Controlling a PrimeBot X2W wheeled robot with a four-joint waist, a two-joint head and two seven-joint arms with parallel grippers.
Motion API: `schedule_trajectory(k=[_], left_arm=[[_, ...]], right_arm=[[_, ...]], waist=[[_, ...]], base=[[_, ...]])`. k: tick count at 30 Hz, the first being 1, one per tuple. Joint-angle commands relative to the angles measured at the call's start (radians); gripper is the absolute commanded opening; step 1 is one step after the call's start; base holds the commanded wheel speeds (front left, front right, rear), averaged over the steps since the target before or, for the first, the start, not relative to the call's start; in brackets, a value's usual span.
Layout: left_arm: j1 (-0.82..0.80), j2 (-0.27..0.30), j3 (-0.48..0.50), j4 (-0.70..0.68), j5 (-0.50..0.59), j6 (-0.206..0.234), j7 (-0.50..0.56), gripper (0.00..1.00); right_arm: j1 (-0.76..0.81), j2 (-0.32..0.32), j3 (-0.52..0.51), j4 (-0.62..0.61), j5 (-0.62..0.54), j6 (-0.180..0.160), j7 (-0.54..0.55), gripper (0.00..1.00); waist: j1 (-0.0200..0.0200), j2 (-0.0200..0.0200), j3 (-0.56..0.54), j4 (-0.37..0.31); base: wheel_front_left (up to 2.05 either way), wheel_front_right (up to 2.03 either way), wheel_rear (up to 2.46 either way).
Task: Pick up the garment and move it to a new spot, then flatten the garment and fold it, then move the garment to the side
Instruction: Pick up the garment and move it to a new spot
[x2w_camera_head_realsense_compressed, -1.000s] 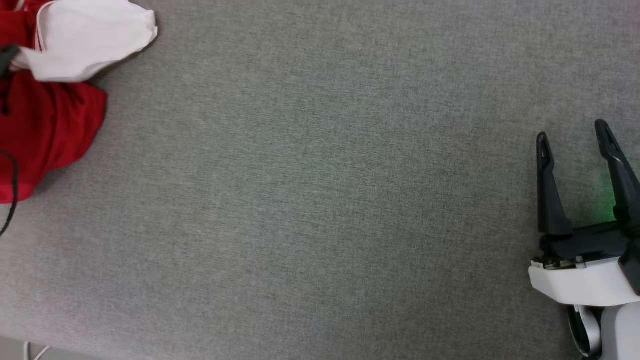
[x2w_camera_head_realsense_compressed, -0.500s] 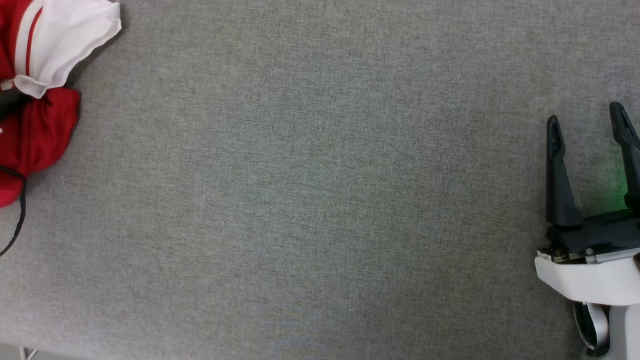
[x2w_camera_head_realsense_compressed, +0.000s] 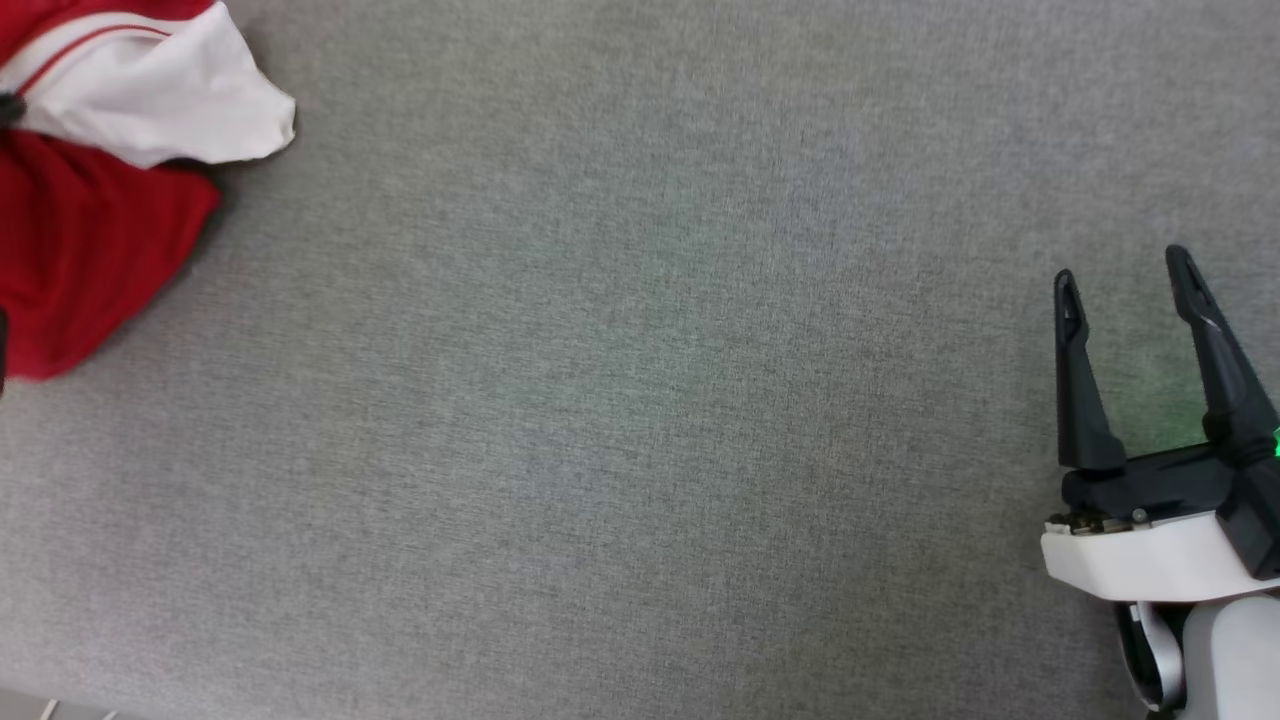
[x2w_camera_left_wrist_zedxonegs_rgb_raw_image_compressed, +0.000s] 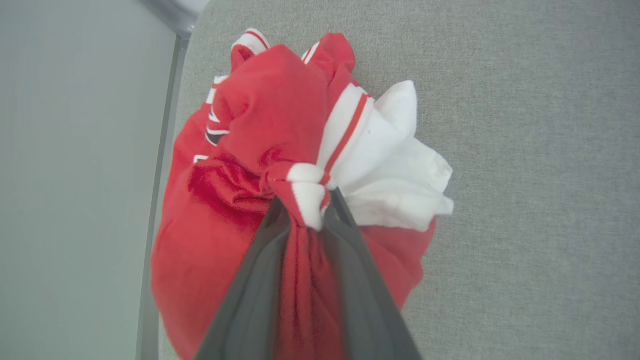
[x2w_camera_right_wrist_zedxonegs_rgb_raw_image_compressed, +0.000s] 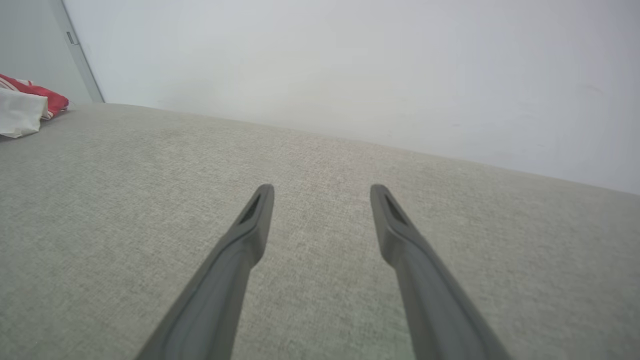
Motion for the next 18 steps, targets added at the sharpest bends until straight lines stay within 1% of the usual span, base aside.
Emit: schedule_trajectory(k=[1,3,6,7,10,14,18], left_arm=[[-0.025,0.017,-0.018,-0.023,0.008,-0.001,-0.010,0.00],[-0.051,0.037,-0.043,-0.062,0.015,0.000,-0.017,0.00],[-0.096,0.052,-0.080,-0.120,0.021,0.000,-0.015,0.00],[-0.145,0.050,-0.117,-0.180,0.031,0.000,-0.010,0.00],[-0.197,0.027,-0.157,-0.233,0.046,0.000,0.004,0.00],[-0.253,0.008,-0.205,-0.300,0.055,0.000,0.027,0.00],[-0.297,-0.022,-0.256,-0.355,0.060,0.000,0.046,0.00]], right_arm=[[0.013,0.008,0.004,0.005,0.005,0.000,-0.002,1.00],[0.020,0.016,0.008,0.011,0.009,0.000,-0.002,1.00],[0.027,0.026,0.011,0.019,0.015,0.000,-0.001,1.00],[0.038,0.032,0.009,0.024,0.025,0.000,-0.002,1.00],[0.046,0.038,0.009,0.029,0.029,0.000,-0.001,1.00],[0.045,0.042,0.010,0.031,0.040,0.000,-0.002,1.00],[0.050,0.042,0.015,0.038,0.075,0.000,-0.001,1.00]], waist=[[0.0000,0.0000,-0.046,0.003],[0.0000,0.0000,-0.074,-0.001],[0.0000,0.0000,-0.110,-0.010],[0.0000,0.0000,-0.140,-0.024],[0.0000,0.0000,-0.162,-0.045],[0.0000,0.0000,-0.183,-0.090],[0.0000,0.0000,-0.204,-0.155]], base=[[0.00,0.00,0.00],[0.00,0.00,0.00],[0.00,0.00,0.00],[0.00,0.00,0.00],[0.00,0.00,0.00],[0.00,0.00,0.00],[0.00,0.00,0.00]])
